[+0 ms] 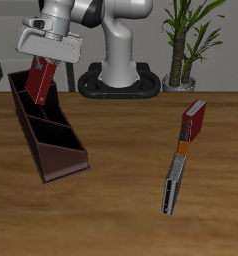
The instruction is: Place the right red book into the right desk caddy's back compartment
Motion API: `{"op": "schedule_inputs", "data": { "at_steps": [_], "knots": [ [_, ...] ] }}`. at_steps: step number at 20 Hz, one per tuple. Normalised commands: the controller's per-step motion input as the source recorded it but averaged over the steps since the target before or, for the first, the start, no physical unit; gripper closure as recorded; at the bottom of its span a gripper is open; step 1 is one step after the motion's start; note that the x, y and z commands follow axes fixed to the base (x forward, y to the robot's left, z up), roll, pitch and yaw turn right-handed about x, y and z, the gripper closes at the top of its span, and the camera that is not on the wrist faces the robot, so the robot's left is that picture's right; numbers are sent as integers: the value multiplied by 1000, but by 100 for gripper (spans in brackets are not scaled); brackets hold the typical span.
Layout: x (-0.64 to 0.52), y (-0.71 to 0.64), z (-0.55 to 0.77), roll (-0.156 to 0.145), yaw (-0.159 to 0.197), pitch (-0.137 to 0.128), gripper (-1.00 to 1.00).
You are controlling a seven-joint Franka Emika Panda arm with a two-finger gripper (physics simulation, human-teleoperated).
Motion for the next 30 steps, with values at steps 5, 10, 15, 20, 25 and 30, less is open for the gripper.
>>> {"op": "schedule_inputs", "data": {
  "at_steps": [5, 10, 15, 20, 25, 30],
  "knots": [
    [89, 76, -75, 28, 2, 7, 100],
    [17, 1, -104, 5, -12, 16, 100],
    [18, 41, -61, 10, 1, 10, 100],
    [33, 63, -26, 5, -12, 8, 100],
    [-62, 128, 312, 12, -18, -77, 100],
    [74, 18, -69, 21, 7, 0, 100]
  ]
}}
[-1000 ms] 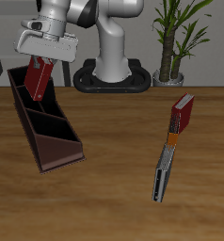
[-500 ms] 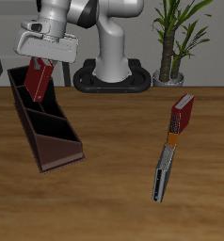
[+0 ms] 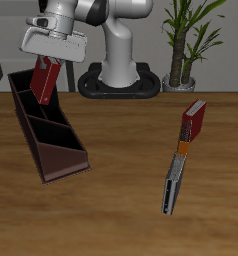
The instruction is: Place the right red book into the right desk caddy's back compartment
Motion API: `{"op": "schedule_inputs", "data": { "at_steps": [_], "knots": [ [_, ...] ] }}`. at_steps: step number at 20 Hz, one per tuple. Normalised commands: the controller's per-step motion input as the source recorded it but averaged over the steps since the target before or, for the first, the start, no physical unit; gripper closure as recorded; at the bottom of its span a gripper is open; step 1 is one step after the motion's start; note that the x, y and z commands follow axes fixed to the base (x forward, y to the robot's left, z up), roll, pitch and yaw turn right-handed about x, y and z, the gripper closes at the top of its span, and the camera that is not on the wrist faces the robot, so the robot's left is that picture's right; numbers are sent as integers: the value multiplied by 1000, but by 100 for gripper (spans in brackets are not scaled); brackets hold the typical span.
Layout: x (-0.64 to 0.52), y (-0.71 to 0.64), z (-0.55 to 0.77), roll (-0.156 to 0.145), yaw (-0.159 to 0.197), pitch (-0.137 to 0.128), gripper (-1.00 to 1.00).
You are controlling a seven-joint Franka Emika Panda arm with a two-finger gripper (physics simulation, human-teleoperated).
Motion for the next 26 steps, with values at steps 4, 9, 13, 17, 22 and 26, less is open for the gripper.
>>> {"op": "schedule_inputs", "data": {
  "at_steps": [4, 9, 13, 17, 22, 26],
  "knots": [
    [52, 24, -88, 16, 5, 13, 100],
    [71, 112, -168, 30, -5, 24, 100],
    [45, -27, -272, -2, -24, 49, 100],
    [18, -71, -302, -8, -18, 56, 100],
    [-14, -87, -190, -29, -21, 29, 100],
    [24, -150, -224, -33, -7, 52, 100]
  ]
}}
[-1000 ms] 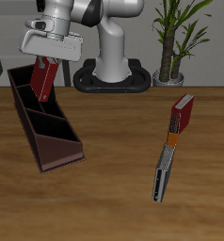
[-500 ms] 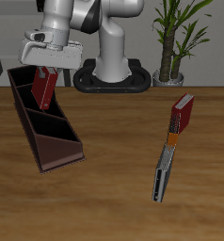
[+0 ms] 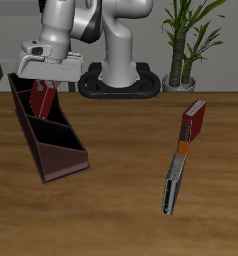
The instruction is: Place the right red book into the right desk caddy's back compartment
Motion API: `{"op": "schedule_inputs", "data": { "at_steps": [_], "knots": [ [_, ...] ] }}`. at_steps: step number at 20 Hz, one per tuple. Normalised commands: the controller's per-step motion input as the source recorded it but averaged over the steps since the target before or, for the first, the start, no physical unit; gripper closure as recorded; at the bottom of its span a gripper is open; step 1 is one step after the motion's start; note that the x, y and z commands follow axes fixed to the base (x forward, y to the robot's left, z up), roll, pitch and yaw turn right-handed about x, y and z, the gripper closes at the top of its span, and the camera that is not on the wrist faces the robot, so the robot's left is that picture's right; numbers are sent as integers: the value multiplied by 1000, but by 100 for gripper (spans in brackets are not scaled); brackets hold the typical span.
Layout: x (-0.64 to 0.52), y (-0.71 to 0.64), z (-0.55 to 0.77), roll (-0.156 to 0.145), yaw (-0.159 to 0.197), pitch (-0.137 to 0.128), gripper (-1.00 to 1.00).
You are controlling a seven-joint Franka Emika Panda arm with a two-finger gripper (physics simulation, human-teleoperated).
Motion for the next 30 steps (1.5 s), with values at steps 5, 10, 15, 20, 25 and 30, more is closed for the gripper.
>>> {"op": "schedule_inputs", "data": {
  "at_steps": [5, 10, 15, 20, 25, 30],
  "knots": [
    [-31, -223, -203, -52, -28, 36, 100],
    [33, -111, -273, -23, -23, 52, 100],
    [18, -95, -203, -21, -18, 35, 100],
    [32, -98, -236, -23, -9, 41, 100],
    [20, -113, -302, -24, 10, 66, 100],
    [38, -91, -260, -30, -6, 70, 100]
  ]
}}
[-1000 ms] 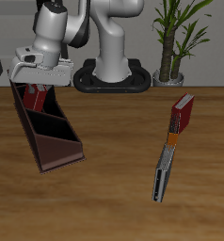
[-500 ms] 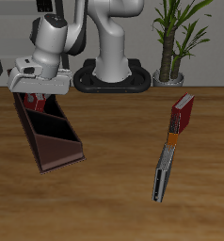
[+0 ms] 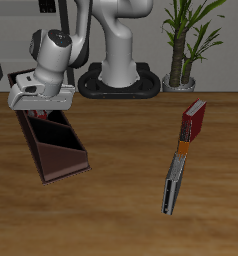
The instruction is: Place the right red book into the right desk caddy's back compartment
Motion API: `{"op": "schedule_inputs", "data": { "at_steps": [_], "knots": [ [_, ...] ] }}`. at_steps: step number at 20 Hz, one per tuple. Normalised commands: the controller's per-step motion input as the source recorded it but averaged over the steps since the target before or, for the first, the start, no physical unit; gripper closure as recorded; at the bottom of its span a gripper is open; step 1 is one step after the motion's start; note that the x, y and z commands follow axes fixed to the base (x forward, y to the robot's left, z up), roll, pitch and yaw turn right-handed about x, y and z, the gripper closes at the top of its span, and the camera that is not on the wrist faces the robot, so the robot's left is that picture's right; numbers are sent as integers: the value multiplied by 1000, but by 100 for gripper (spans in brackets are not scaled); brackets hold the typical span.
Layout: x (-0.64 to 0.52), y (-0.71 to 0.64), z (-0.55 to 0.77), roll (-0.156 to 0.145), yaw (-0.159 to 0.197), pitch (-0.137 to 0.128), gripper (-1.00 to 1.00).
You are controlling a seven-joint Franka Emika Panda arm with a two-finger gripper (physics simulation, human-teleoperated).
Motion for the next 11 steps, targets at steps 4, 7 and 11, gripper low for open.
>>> {"op": "schedule_inputs", "data": {
  "at_steps": [4, 7, 11],
  "knots": [
    [52, -12, -216, 0, -20, 120, -100],
    [40, 27, 80, -6, -37, 7, -100],
    [-24, 47, 94, 3, -12, -7, -100]
  ]
}}
